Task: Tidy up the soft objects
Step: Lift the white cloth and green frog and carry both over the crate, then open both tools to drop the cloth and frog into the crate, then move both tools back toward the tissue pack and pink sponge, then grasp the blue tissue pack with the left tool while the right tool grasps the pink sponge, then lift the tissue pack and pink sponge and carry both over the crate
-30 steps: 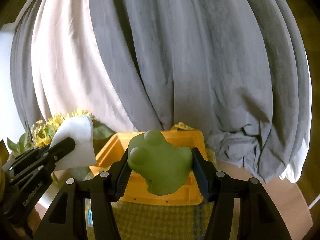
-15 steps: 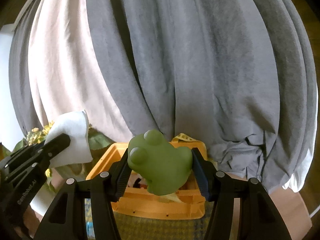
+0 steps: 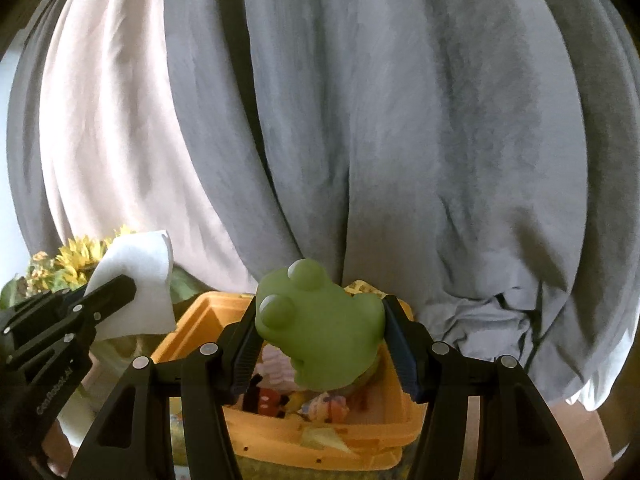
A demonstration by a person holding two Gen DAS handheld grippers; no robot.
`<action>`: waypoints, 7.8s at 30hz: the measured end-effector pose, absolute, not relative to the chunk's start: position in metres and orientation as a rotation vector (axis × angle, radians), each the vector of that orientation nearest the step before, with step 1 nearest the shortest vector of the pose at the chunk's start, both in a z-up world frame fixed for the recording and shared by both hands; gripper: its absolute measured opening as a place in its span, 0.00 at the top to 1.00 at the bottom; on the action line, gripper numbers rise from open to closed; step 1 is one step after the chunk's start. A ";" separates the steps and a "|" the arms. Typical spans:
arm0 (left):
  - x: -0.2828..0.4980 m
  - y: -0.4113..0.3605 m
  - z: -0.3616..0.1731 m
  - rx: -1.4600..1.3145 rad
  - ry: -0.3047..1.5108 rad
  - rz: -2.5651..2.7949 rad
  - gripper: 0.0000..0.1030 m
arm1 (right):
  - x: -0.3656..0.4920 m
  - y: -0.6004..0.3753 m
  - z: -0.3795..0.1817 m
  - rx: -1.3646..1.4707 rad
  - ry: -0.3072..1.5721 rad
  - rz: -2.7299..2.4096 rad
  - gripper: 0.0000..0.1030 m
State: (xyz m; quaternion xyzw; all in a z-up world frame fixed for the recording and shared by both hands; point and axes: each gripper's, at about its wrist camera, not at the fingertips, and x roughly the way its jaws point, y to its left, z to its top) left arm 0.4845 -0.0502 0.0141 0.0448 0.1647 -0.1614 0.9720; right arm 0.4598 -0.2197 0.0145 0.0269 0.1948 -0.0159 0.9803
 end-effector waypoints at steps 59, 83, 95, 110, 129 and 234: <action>0.452 -0.046 0.000 0.152 0.435 -0.237 0.32 | 0.430 -0.219 0.003 0.039 0.479 -0.139 0.28; 0.328 -0.014 -0.005 0.120 0.384 -0.142 0.26 | 0.320 -0.192 0.002 0.088 0.443 -0.099 0.25; 0.272 0.001 -0.019 0.113 0.380 -0.080 0.21 | 0.271 -0.170 -0.007 0.063 0.404 -0.074 0.20; 0.238 0.012 -0.049 0.177 0.412 -0.091 0.18 | 0.242 -0.156 -0.038 0.082 0.483 -0.030 0.19; 0.309 0.055 -0.096 0.343 0.503 -0.324 0.18 | 0.261 -0.111 -0.105 0.216 0.611 -0.295 0.19; 0.320 0.022 -0.077 0.158 0.588 -0.248 0.36 | 0.279 -0.133 -0.091 0.162 0.605 -0.157 0.63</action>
